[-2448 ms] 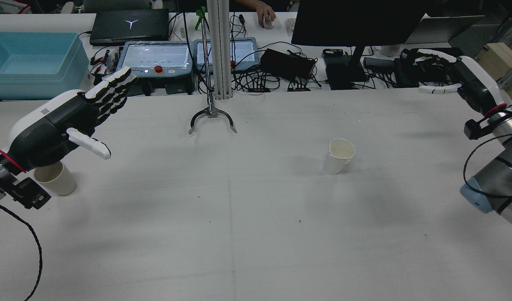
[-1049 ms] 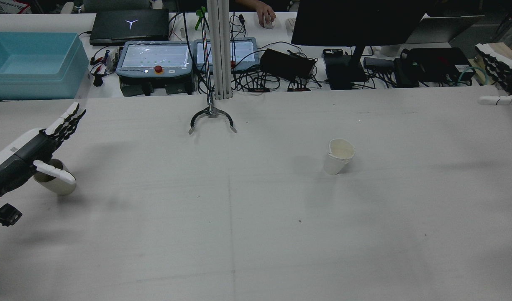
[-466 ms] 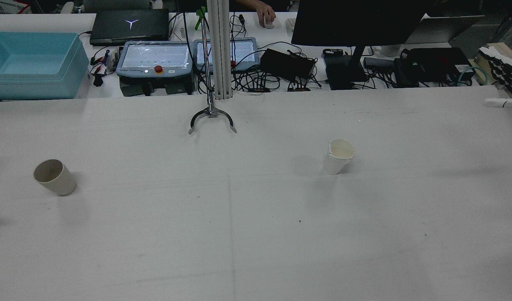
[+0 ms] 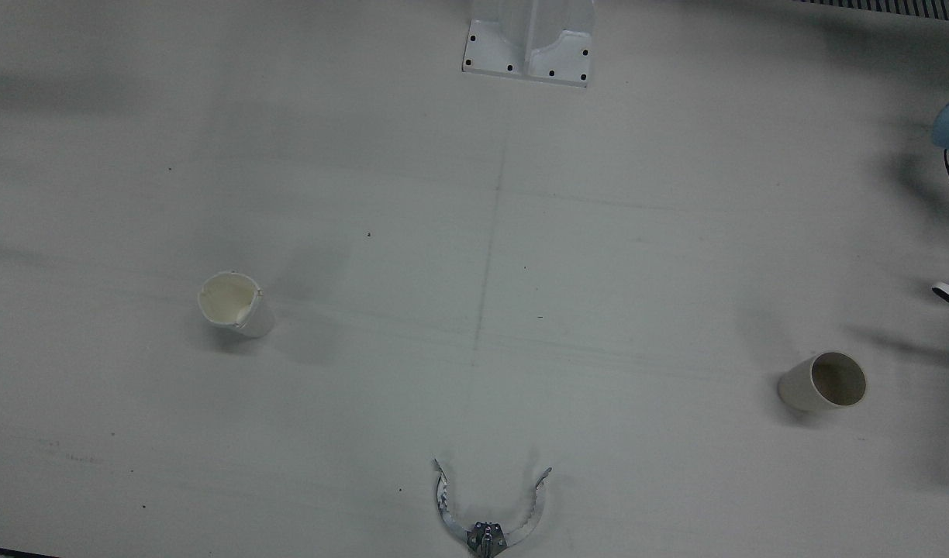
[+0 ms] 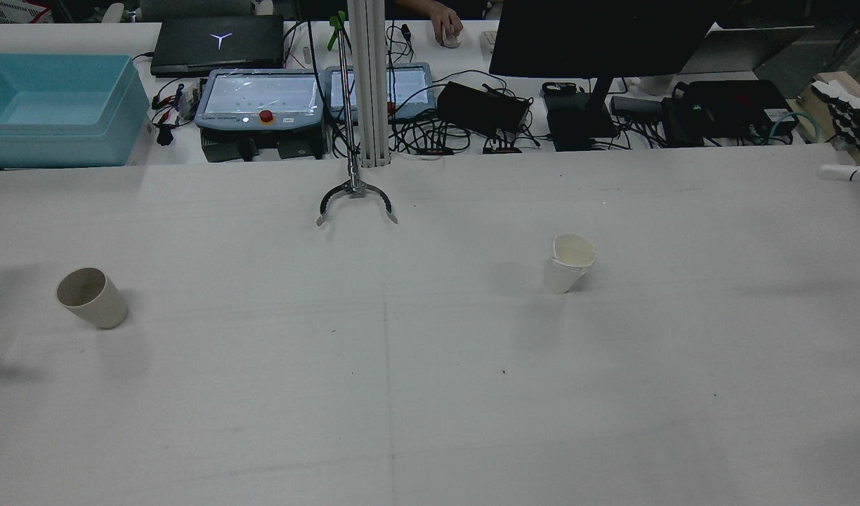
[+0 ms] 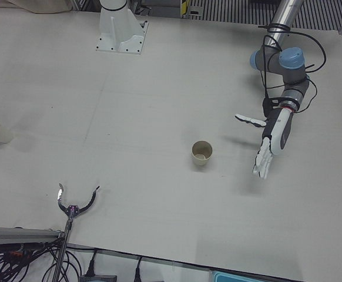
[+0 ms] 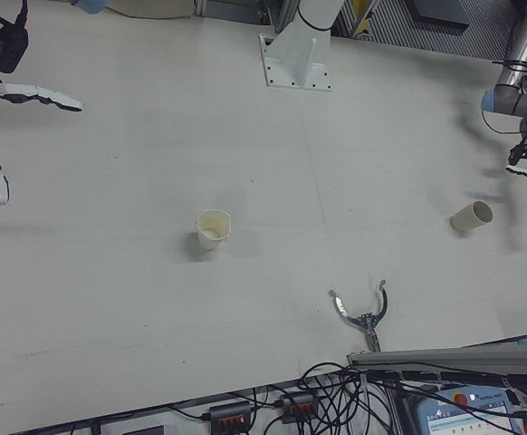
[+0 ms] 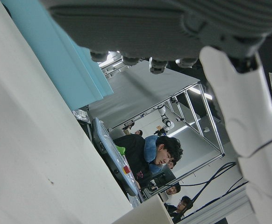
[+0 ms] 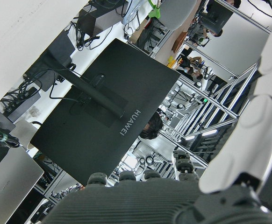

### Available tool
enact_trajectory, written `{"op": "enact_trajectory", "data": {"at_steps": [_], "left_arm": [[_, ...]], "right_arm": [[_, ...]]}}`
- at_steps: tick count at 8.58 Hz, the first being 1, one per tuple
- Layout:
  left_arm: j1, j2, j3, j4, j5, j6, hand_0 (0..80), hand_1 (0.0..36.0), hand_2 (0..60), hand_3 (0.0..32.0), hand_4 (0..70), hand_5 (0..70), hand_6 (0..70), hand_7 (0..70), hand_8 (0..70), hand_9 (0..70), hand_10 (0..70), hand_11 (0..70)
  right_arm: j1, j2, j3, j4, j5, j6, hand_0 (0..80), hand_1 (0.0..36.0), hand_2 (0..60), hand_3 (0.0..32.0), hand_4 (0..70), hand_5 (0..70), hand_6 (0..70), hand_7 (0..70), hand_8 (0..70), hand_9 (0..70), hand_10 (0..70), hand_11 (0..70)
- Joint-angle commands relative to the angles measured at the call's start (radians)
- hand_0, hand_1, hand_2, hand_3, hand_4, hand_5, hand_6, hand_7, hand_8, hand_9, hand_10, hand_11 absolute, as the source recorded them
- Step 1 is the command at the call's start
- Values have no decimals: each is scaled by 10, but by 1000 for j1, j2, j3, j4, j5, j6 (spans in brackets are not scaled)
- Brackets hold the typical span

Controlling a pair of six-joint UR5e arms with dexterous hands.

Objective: Pour water
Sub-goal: 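Bring the open left hand around the side of the paper cup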

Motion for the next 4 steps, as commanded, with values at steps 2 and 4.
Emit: {"op": "enact_trajectory", "data": {"at_steps": [2, 4], "left_arm": [[105, -123, 97, 30, -11, 2, 474, 135, 14, 96, 0, 16, 0, 81, 0, 2, 0, 0], [107, -129, 91, 25, -11, -3, 481, 147, 34, 82, 0, 44, 0, 94, 0, 4, 0, 0]], "right_arm": [[9, -10, -7, 1, 0, -3, 420, 101, 133, 54, 3, 46, 0, 0, 0, 0, 0, 0], [4, -5, -13, 1, 0, -5, 421, 101, 133, 54, 7, 46, 0, 0, 0, 0, 0, 0]]}}
